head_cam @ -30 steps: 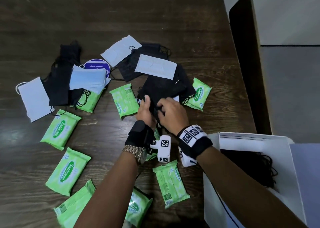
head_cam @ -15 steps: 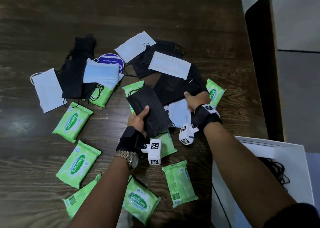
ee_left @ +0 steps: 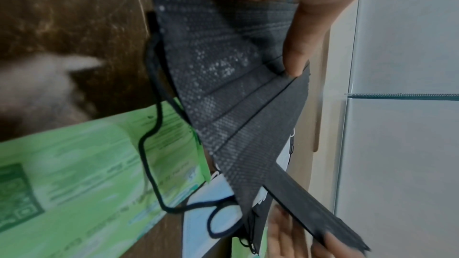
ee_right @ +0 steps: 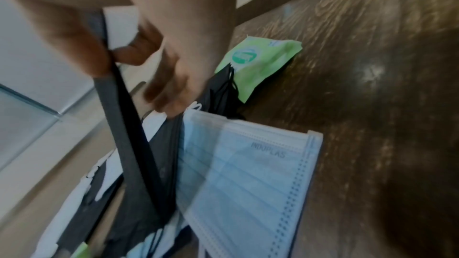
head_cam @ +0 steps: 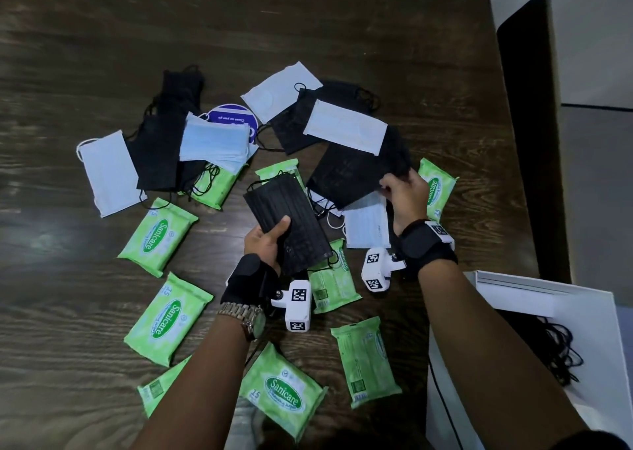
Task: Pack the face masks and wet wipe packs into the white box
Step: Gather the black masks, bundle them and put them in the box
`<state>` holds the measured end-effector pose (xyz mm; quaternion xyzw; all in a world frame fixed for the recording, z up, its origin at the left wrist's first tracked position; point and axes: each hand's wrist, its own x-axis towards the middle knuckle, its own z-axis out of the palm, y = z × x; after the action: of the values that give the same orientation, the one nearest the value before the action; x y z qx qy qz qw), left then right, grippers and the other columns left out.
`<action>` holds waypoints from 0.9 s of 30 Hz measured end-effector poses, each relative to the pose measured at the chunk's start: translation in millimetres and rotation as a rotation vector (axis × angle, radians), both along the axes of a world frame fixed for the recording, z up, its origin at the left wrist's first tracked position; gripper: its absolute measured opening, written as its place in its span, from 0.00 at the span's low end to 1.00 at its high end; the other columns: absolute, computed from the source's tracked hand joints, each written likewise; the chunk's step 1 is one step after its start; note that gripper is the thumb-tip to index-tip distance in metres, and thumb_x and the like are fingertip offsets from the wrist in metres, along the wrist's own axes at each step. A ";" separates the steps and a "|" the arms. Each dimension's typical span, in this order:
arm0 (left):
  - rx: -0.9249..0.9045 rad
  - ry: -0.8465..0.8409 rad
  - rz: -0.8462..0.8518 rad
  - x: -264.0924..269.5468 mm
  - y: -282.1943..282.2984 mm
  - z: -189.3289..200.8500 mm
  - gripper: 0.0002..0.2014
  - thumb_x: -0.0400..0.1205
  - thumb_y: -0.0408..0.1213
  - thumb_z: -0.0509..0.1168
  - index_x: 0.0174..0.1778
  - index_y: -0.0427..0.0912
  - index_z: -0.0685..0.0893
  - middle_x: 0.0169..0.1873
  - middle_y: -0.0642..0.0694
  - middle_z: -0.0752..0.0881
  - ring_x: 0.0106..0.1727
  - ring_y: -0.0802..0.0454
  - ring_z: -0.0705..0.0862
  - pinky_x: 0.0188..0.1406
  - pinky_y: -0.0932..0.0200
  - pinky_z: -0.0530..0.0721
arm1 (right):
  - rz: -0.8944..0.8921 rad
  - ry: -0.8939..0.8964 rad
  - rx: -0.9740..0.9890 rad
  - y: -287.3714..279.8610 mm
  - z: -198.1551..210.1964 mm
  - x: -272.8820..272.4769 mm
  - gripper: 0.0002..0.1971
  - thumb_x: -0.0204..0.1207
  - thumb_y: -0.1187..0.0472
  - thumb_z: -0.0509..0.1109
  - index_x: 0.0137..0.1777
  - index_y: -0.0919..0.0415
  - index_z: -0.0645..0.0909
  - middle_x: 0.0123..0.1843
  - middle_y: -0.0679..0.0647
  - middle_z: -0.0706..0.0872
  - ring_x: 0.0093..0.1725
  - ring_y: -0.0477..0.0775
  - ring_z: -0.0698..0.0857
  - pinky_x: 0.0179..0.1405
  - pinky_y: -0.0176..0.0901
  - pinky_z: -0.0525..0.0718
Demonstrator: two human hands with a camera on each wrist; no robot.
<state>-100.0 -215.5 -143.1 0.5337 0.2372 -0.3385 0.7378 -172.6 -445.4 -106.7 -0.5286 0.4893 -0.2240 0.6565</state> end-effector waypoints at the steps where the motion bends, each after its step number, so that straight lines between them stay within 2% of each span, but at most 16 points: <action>1: -0.001 -0.001 -0.002 -0.3 1.5 -0.1 0.04 0.78 0.29 0.70 0.47 0.34 0.86 0.38 0.40 0.91 0.37 0.45 0.90 0.34 0.52 0.88 | 0.036 -0.120 0.095 2.2 5.6 -5.9 0.10 0.68 0.72 0.68 0.48 0.65 0.84 0.45 0.61 0.87 0.44 0.56 0.84 0.44 0.49 0.83; 4: 0.009 -0.012 -0.004 -1.7 4.0 1.0 0.05 0.80 0.30 0.69 0.50 0.33 0.85 0.37 0.40 0.91 0.36 0.45 0.90 0.33 0.53 0.88 | 0.201 -0.327 0.300 11.9 24.5 -22.2 0.19 0.73 0.75 0.60 0.63 0.67 0.81 0.62 0.69 0.87 0.60 0.66 0.85 0.57 0.55 0.82; 5: 0.014 -0.018 -0.012 -1.5 4.3 2.6 0.05 0.81 0.30 0.68 0.50 0.32 0.84 0.36 0.41 0.91 0.35 0.45 0.89 0.32 0.53 0.88 | 0.250 -0.349 0.326 14.9 29.2 -27.1 0.21 0.75 0.75 0.58 0.66 0.67 0.80 0.64 0.70 0.86 0.61 0.67 0.84 0.59 0.57 0.82; 7: 0.020 -0.028 -0.030 -0.2 5.1 6.6 0.04 0.83 0.31 0.66 0.48 0.33 0.84 0.33 0.41 0.90 0.33 0.46 0.89 0.30 0.53 0.88 | 0.333 -0.383 0.356 22.4 36.5 -33.1 0.20 0.75 0.74 0.56 0.65 0.68 0.78 0.66 0.71 0.85 0.59 0.66 0.85 0.57 0.57 0.83; 10: 0.010 -0.041 -0.088 -0.4 5.1 13.1 0.05 0.84 0.32 0.64 0.49 0.35 0.85 0.36 0.39 0.90 0.34 0.45 0.89 0.33 0.50 0.89 | 0.409 -0.344 0.336 39.5 40.8 -34.0 0.15 0.75 0.73 0.58 0.59 0.69 0.80 0.60 0.69 0.88 0.47 0.59 0.86 0.45 0.51 0.86; 12: 0.004 -0.037 -0.119 -4.5 4.6 15.9 0.06 0.84 0.33 0.64 0.49 0.36 0.85 0.37 0.39 0.90 0.35 0.44 0.89 0.35 0.48 0.89 | 0.454 -0.266 0.312 52.0 42.0 -31.6 0.05 0.73 0.71 0.65 0.46 0.65 0.79 0.48 0.62 0.89 0.40 0.56 0.85 0.37 0.46 0.83; 13: -0.001 -0.033 -0.127 -7.3 4.5 18.0 0.06 0.84 0.33 0.64 0.49 0.36 0.84 0.38 0.38 0.90 0.35 0.43 0.89 0.35 0.48 0.89 | 0.475 -0.235 0.301 57.3 41.1 -30.2 0.05 0.72 0.69 0.68 0.39 0.60 0.76 0.42 0.58 0.87 0.38 0.53 0.84 0.35 0.44 0.80; 14: -0.007 -0.028 -0.135 -10.0 4.6 20.2 0.06 0.84 0.33 0.64 0.51 0.34 0.84 0.39 0.37 0.90 0.37 0.42 0.89 0.37 0.47 0.89 | 0.496 -0.207 0.280 62.1 39.6 -28.9 0.10 0.73 0.68 0.71 0.36 0.57 0.73 0.39 0.56 0.84 0.36 0.51 0.82 0.34 0.43 0.78; 16: -0.017 -0.015 -0.148 -14.5 6.6 23.6 0.11 0.84 0.34 0.64 0.56 0.30 0.84 0.45 0.33 0.88 0.41 0.40 0.88 0.41 0.44 0.89 | 0.536 -0.183 0.236 70.5 38.6 -26.3 0.15 0.73 0.68 0.75 0.34 0.56 0.73 0.38 0.56 0.78 0.37 0.49 0.80 0.36 0.43 0.77; 19: -0.032 0.021 -0.145 -20.5 14.4 28.0 0.15 0.84 0.34 0.64 0.62 0.26 0.81 0.52 0.28 0.86 0.44 0.38 0.88 0.45 0.39 0.89 | 0.555 -0.214 0.222 83.5 42.5 -23.4 0.14 0.74 0.73 0.76 0.38 0.58 0.74 0.42 0.60 0.76 0.39 0.52 0.78 0.33 0.37 0.81; 21: -0.039 0.051 -0.152 -25.0 20.6 29.1 0.17 0.84 0.34 0.63 0.65 0.26 0.79 0.56 0.26 0.85 0.48 0.36 0.88 0.51 0.34 0.87 | 0.539 -0.272 0.284 94.7 48.5 -18.7 0.13 0.74 0.76 0.74 0.42 0.59 0.75 0.46 0.64 0.81 0.41 0.54 0.82 0.38 0.40 0.86; 24: -0.058 0.069 -0.164 -34.0 28.8 28.1 0.17 0.85 0.33 0.63 0.66 0.26 0.79 0.58 0.26 0.84 0.48 0.37 0.88 0.47 0.41 0.89 | 0.483 -0.314 0.358 114.9 56.6 -9.6 0.15 0.73 0.77 0.75 0.54 0.62 0.78 0.48 0.63 0.88 0.46 0.58 0.88 0.46 0.50 0.89; 26: -0.070 0.063 -0.192 -38.6 31.4 28.3 0.17 0.85 0.34 0.63 0.66 0.27 0.80 0.56 0.28 0.86 0.44 0.40 0.89 0.42 0.46 0.90 | 0.457 -0.223 0.289 125.8 57.4 -4.9 0.21 0.71 0.75 0.78 0.62 0.65 0.79 0.46 0.63 0.89 0.45 0.59 0.90 0.44 0.50 0.89; 27: -0.075 0.057 -0.208 -40.5 32.1 28.5 0.17 0.85 0.34 0.63 0.66 0.28 0.80 0.56 0.28 0.85 0.46 0.40 0.88 0.44 0.45 0.90 | 0.451 -0.146 0.233 129.7 56.4 -4.3 0.24 0.69 0.73 0.81 0.64 0.65 0.79 0.46 0.63 0.89 0.44 0.57 0.90 0.41 0.48 0.89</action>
<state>-140.5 -183.4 -114.6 0.5178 0.1887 -0.4368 0.7110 -176.9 -315.7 -50.3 -0.5277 0.3329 -0.0516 0.7798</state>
